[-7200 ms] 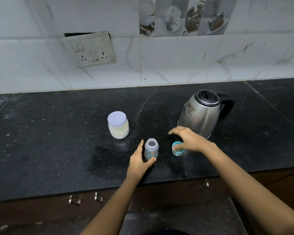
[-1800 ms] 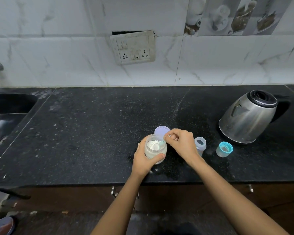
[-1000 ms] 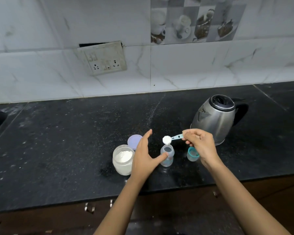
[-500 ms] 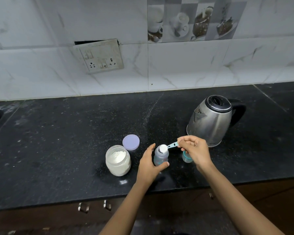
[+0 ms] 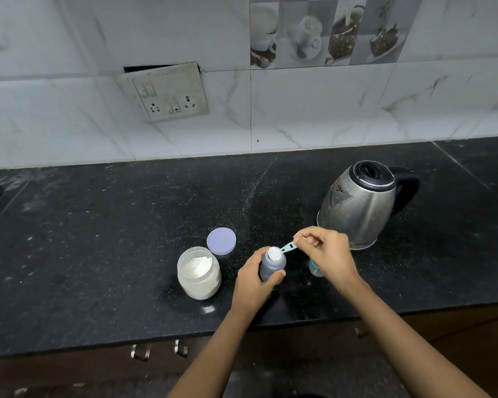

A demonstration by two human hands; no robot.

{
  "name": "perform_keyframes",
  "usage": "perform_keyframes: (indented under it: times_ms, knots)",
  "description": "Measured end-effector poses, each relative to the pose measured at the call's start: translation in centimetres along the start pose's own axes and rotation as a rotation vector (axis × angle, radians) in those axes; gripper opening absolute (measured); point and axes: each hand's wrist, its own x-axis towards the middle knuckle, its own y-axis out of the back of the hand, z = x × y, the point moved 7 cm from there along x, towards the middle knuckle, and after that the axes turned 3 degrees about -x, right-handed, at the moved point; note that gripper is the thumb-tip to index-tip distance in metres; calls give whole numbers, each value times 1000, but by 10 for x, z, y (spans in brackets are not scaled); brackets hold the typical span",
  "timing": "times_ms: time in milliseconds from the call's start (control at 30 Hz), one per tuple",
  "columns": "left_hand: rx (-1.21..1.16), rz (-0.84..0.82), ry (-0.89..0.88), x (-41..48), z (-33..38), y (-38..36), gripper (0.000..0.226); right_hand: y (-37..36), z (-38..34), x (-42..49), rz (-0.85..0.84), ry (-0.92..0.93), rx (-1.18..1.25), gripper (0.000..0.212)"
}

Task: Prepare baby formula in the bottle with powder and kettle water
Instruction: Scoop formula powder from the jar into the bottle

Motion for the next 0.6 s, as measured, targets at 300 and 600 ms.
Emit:
perform_keyframes:
  times_ms: [300, 600]
  knots:
    - [25, -10, -36, 1, 4, 2, 47, -33, -42, -11, -117, 617, -589, 12]
    - [24, -27, -41, 2, 0, 0, 47, -51, -23, -13, -221, 549, -546, 8]
